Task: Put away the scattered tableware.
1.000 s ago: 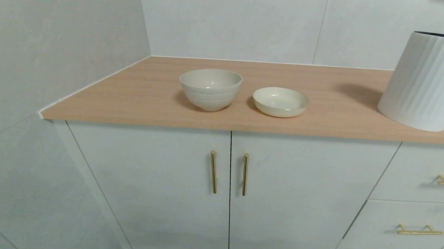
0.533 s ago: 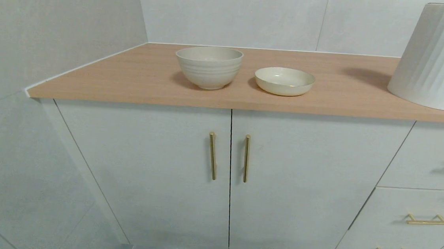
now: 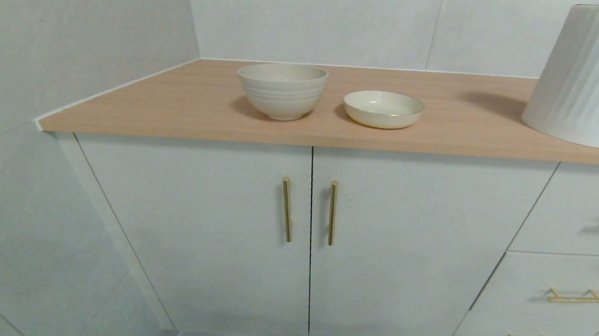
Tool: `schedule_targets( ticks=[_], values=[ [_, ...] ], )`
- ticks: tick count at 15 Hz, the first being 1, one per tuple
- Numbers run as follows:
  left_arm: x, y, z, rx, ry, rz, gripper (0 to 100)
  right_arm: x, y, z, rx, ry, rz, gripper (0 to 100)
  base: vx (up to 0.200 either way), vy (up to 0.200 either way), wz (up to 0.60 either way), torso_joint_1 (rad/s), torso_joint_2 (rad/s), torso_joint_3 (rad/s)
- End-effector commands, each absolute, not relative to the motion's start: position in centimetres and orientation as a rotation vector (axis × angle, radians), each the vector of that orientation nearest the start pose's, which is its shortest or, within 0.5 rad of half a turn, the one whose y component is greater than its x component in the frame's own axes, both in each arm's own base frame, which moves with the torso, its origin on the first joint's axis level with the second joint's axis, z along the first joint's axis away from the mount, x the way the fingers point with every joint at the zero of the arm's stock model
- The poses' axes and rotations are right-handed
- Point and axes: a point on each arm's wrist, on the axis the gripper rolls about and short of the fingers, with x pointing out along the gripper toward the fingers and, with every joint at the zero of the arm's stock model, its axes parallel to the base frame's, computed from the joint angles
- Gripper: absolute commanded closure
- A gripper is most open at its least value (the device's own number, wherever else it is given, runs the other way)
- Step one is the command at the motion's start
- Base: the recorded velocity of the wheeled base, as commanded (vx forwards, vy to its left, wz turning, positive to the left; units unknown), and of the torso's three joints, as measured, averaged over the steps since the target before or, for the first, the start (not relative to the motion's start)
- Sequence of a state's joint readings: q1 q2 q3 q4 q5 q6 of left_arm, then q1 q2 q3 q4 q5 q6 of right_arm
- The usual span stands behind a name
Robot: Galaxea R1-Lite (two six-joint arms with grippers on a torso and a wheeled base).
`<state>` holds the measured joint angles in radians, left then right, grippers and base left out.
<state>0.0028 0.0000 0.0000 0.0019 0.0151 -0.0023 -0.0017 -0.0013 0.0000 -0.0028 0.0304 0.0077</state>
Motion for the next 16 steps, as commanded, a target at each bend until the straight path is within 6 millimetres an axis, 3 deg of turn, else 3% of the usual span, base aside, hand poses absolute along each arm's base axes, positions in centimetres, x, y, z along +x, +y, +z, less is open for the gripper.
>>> schedule_targets(
  ticks=[1,12,14,15,16],
  values=[
    [-2.3,0.0,7.5,-0.003,0.002,0.018,0,-2.3,0.1,7.6,0.008,-0.003,0.029,0,0.0,0.0,0.0,0.0,0.0,0.0],
    [-2.3,0.0,7.5,-0.003,0.002,0.018,0,-2.3,0.1,7.7,-0.022,-0.01,0.031,0,0.0,0.0,0.0,0.0,0.0,0.0],
    [-2.3,0.0,7.5,-0.003,0.002,0.018,0,-3.3,0.2,12.1,0.045,-0.125,0.141,0,0.0,0.0,0.0,0.0,0.0,0.0],
    [-2.3,0.0,7.5,-0.003,0.002,0.018,0,-3.3,0.2,12.1,0.045,-0.125,0.141,0,0.0,0.0,0.0,0.0,0.0,0.0],
    [-2.3,0.0,7.5,-0.003,0.002,0.018,0,-1.7,0.5,13.8,0.066,0.015,0.33,0,0.0,0.0,0.0,0.0,0.0,0.0]
  ],
)
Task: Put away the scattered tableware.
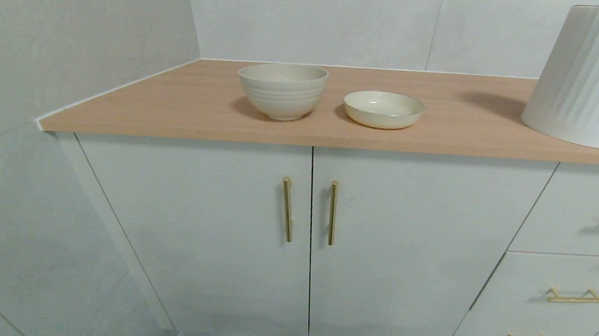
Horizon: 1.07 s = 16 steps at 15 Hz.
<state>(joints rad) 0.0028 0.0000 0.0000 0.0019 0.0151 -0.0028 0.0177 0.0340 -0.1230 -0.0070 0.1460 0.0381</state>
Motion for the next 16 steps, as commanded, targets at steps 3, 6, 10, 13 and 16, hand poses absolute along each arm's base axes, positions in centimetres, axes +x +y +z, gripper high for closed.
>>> schedule_targets(
  ticks=[3,6,10,13,16],
  values=[
    [-2.3,0.0,7.5,-0.003,0.002,0.018,0,2.4,1.2,15.3,0.095,0.266,0.501,0,0.0,0.0,0.0,0.0,0.0,0.0],
    [-2.3,0.0,7.5,0.0,0.002,0.018,0,9.8,4.1,17.8,0.076,0.512,0.666,0,0.0,0.0,0.0,0.0,0.0,0.0],
    [-2.3,0.0,7.5,0.0,0.002,0.018,0,16.3,10.1,17.5,0.028,0.561,0.846,0,0.0,0.0,0.0,0.0,0.0,0.0],
    [-2.3,0.0,7.5,0.0,0.002,0.018,0,20.7,14.6,17.0,0.017,0.509,0.92,0,0.0,0.0,0.0,0.0,0.0,0.0],
    [-2.3,0.0,7.5,0.012,0.002,0.017,0,23.9,18.1,17.2,0.012,0.485,0.96,0,0.0,0.0,0.0,0.0,0.0,0.0]
  ],
)
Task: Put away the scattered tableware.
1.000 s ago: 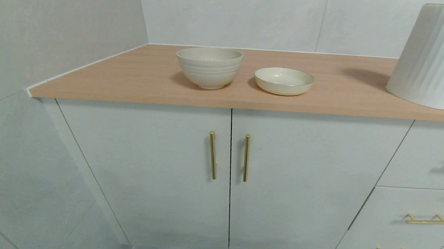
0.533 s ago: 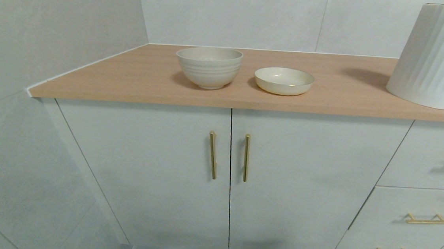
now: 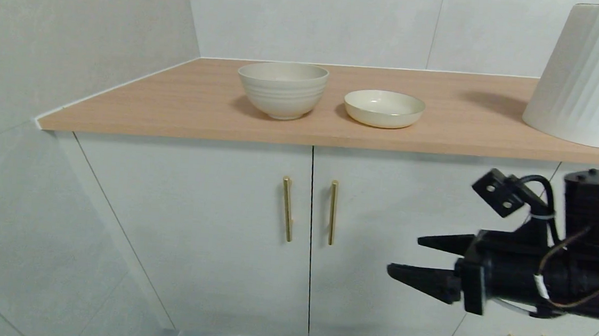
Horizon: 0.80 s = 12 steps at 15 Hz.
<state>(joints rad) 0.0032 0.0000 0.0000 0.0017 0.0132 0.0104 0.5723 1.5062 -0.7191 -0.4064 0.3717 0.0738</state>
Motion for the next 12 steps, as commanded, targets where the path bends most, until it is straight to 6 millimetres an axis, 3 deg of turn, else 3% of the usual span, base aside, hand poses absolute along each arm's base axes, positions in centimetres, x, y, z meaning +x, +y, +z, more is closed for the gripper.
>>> schedule_targets(
  ticks=[1,4,10,12],
  values=[
    [-2.3,0.0,7.5,0.014,0.002,0.017,0,24.6,18.9,17.3,0.012,0.475,0.967,0,0.0,0.0,0.0,0.0,0.0,0.0],
    [-2.3,0.0,7.5,0.015,0.002,0.017,0,26.4,21.2,17.4,0.01,0.452,0.965,0,0.0,0.0,0.0,0.0,0.0,0.0],
    [-2.3,0.0,7.5,0.018,0.002,0.017,0,29.1,24.2,14.2,0.109,0.389,0.904,0,0.0,0.0,0.0,0.0,0.0,0.0],
    [-2.3,0.0,7.5,0.018,0.002,0.017,0,29.3,24.8,14.1,0.111,0.375,0.89,0,0.0,0.0,0.0,0.0,0.0,0.0]
  ],
)
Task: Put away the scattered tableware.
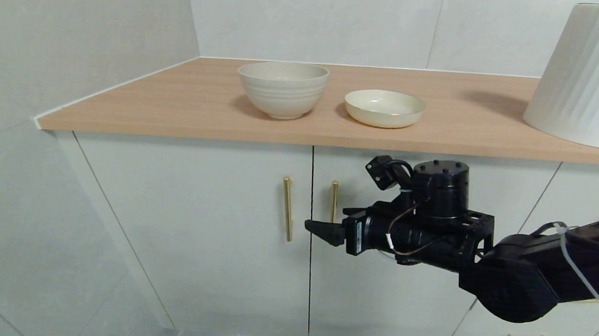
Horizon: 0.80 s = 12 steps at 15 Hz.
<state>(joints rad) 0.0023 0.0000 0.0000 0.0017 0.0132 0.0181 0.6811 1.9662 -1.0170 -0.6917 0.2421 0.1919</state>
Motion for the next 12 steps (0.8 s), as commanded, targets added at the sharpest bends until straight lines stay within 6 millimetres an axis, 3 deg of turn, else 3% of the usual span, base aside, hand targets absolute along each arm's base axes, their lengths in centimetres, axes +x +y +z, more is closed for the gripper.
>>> schedule_targets(
  ticks=[1,12],
  values=[
    [-2.3,0.0,7.5,0.017,0.002,0.017,0,29.4,24.8,14.1,0.119,0.377,0.889,0,0.0,0.0,0.0,0.0,0.0,0.0],
    [-2.3,0.0,7.5,0.015,0.002,0.017,0,30.4,25.7,14.0,0.253,0.304,0.892,0,0.0,0.0,0.0,0.0,0.0,0.0]
  ],
)
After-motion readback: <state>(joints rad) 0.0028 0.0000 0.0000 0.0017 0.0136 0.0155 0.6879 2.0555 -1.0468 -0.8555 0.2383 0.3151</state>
